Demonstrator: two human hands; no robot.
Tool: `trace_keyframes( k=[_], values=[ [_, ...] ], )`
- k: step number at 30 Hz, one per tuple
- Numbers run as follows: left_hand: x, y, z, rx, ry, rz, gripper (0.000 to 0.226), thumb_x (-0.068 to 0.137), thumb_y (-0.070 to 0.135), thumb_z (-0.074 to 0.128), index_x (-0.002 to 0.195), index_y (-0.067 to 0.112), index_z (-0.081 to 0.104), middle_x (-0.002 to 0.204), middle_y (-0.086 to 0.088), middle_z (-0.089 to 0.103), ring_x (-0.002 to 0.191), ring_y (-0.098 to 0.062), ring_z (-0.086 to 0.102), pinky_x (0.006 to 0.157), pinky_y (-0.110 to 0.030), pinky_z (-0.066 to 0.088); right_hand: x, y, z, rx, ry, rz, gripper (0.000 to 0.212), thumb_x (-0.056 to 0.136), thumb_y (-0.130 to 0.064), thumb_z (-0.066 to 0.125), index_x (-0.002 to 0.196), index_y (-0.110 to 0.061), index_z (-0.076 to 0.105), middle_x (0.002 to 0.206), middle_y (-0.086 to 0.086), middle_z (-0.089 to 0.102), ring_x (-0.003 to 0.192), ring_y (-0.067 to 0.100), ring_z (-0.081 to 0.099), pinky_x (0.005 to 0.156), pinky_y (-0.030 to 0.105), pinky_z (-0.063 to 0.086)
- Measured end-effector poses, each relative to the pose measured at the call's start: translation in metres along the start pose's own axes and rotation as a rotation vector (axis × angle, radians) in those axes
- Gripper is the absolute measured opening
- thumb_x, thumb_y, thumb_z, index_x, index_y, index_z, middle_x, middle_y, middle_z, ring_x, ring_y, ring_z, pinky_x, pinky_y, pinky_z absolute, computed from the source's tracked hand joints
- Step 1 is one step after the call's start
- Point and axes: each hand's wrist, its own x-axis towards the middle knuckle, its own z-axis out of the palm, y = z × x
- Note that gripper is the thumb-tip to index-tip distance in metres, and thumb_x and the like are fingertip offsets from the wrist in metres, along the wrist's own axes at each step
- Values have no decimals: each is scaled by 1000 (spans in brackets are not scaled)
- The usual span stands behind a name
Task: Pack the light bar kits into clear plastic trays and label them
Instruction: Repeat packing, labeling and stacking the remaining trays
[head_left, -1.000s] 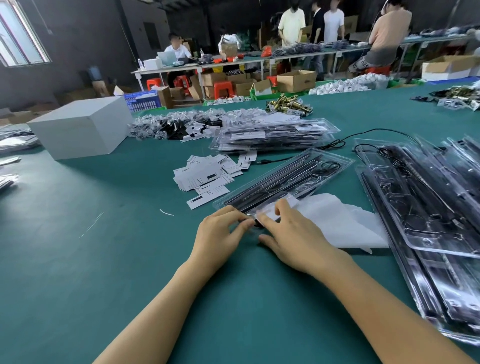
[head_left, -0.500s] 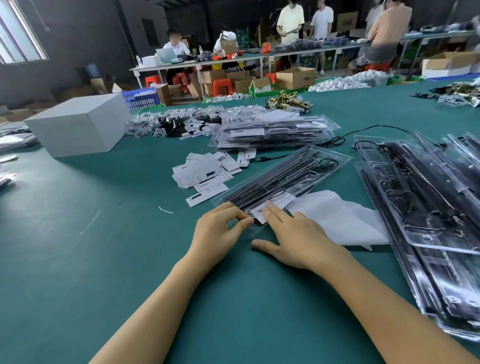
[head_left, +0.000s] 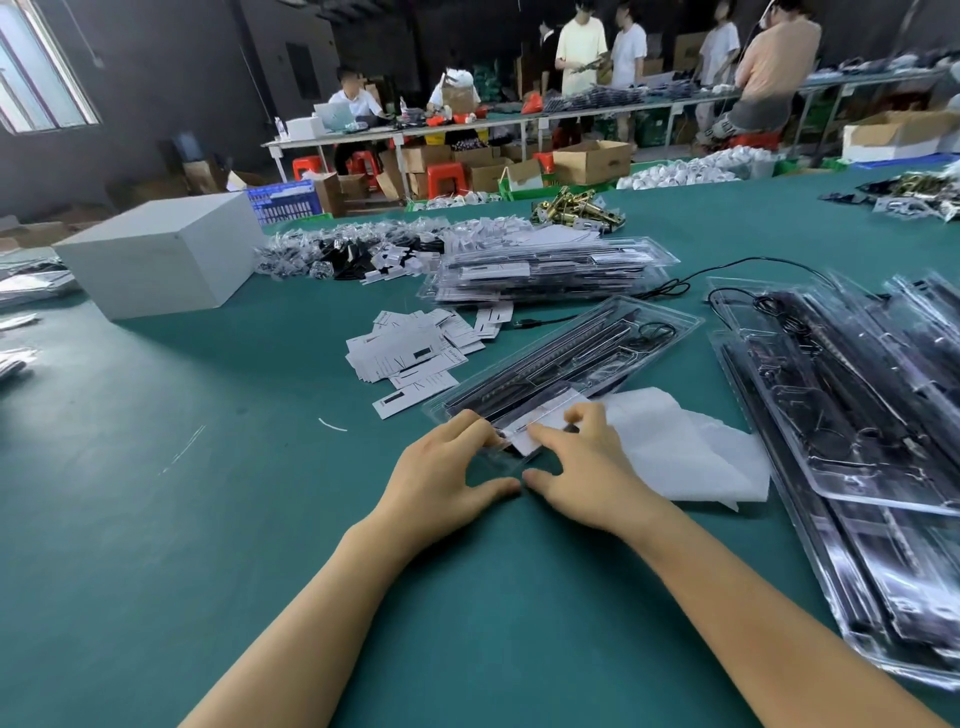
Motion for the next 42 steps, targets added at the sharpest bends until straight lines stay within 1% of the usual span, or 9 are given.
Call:
trace_keyframes(
  k=[6,11,19,26,30,34,37,39,42],
  values=[
    [-1,-1,2,-55,57,14,25,78,34,78,91,16,68,97,13,64,89,-6,60,79,-26,49,6,10,-18,261,81,25,20,85,-16,63,95,-1,72,99,19,61,90,29,59,79,28,45],
    [-2,0,2,10,68,84,18,80,30,77,82,13,72,89,5,67,82,-14,65,71,-32,54,7,23,-38,841,299,340,16,82,-5,62,65,-4,63,62,7,66,57,18,70,51,25,53],
    [0,14,5,267,269,275,14,79,21,78,70,13,72,67,1,64,66,-21,64,46,-30,51,1,-5,-20,1146,-63,440,25,94,-20,59,92,4,54,76,26,67,58,29,70,50,28,57],
    [1,35,16,253,413,373,21,89,26,66,74,14,75,70,1,66,64,-21,64,48,-31,51,-1,-18,-10,1473,-17,393,45,87,3,63,125,8,41,77,17,51,47,16,52,42,23,47],
    [2,35,10,-32,582,256,23,90,29,65,77,14,75,76,6,70,76,-15,66,70,-26,53,-3,-25,-13,1641,21,365,48,89,6,58,132,8,36,89,24,56,55,23,63,47,28,53],
    [8,26,5,-192,802,-284,30,88,34,63,102,8,60,100,4,55,96,-17,54,89,-30,44,-5,-31,-17,1717,7,280,41,89,5,57,126,2,41,93,22,60,58,26,67,49,29,54],
    [13,13,-5,-916,599,-632,47,82,30,73,119,11,50,110,-2,54,92,-14,62,82,-29,52,-3,-26,-21,1604,-4,182,35,88,5,59,116,-13,47,103,16,63,67,24,68,52,31,55],
    [13,5,-10,-1366,342,-680,34,77,24,72,105,10,59,98,-9,64,76,-19,68,68,-29,58,-2,-16,-24,1473,-33,148,31,88,3,60,111,-16,50,92,16,65,68,27,64,51,31,55],
    [11,4,-10,-1430,35,-662,31,72,14,69,102,6,65,96,-15,72,78,-28,72,70,-38,60,-1,-1,-28,1301,-71,96,29,90,-1,60,111,-20,57,82,16,66,64,28,59,53,31,53]
  ],
)
